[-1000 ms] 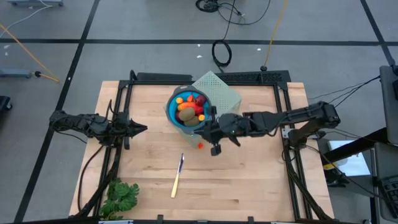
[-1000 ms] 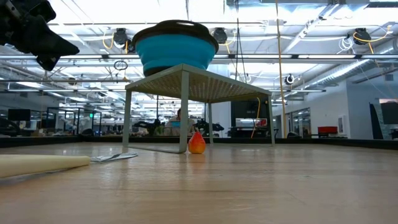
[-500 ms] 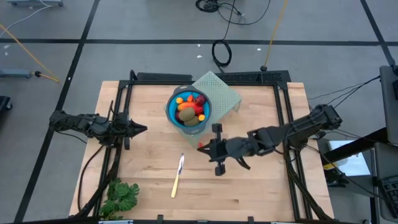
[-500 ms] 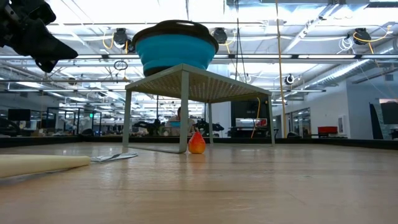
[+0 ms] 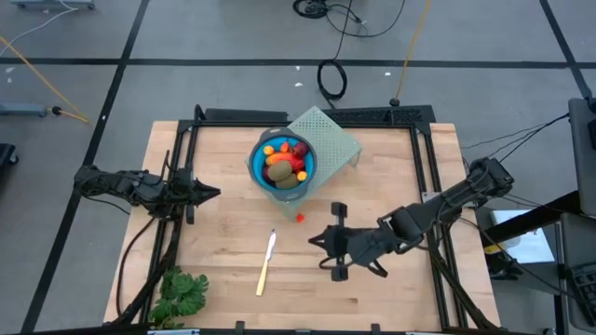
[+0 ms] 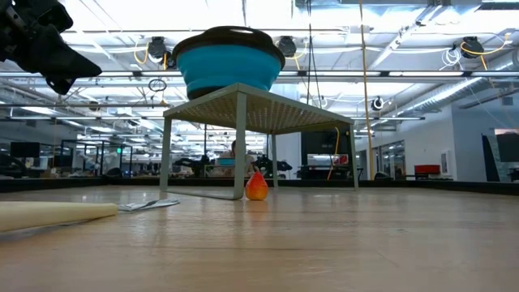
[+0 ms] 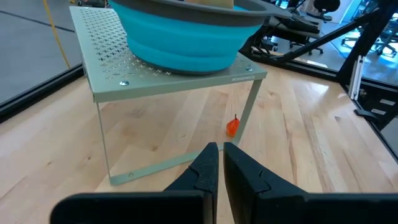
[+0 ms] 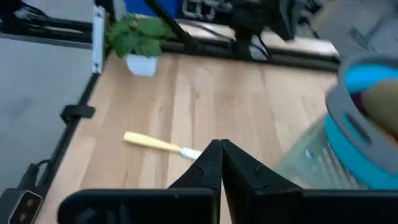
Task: Pick & Place Fruit
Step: Put the peach into the blue strainer bowl
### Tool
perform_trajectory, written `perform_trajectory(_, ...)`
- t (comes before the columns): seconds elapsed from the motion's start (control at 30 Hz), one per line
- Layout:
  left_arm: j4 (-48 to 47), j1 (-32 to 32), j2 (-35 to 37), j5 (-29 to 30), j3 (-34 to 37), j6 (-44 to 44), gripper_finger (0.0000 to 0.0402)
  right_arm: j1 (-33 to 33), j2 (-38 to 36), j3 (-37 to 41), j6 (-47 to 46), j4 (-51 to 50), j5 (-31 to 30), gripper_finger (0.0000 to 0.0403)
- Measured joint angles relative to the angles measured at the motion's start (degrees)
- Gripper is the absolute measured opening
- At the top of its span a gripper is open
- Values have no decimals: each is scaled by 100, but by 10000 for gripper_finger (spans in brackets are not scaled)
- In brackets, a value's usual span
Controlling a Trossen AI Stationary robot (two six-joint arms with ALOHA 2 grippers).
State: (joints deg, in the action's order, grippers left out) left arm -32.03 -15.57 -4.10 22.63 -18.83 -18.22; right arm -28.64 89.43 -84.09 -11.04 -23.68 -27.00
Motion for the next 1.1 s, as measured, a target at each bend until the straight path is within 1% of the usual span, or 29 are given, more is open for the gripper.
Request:
perform_trajectory(0.17, 0, 1, 0, 0, 0, 0, 24, -123, 2, 2, -759, -484, -8, 0)
perform_trajectory(0.47, 6, 1, -1, 0, 0, -4, 24, -149, 2, 18, -1828, -1299, -3, 0)
perform_trajectory(0.6, 7, 1, -1, 0, 0, -3, 24, -147, 2, 331, -1876, -1226, 8, 0)
perform_trajectory(0.8, 7, 2, 0, 0, 0, -4, 24, -70, 2, 1075, -1877, -846, 22, 0)
perform_trajectory(1.03, 7, 0, -2, 0, 0, -2, 24, 249, -13, 2069, -1827, -47, 38, 0)
perform_trajectory(1.1, 7, 1, 0, 0, 0, -2, 24, 357, -13, 2337, -1798, 204, 196, 0)
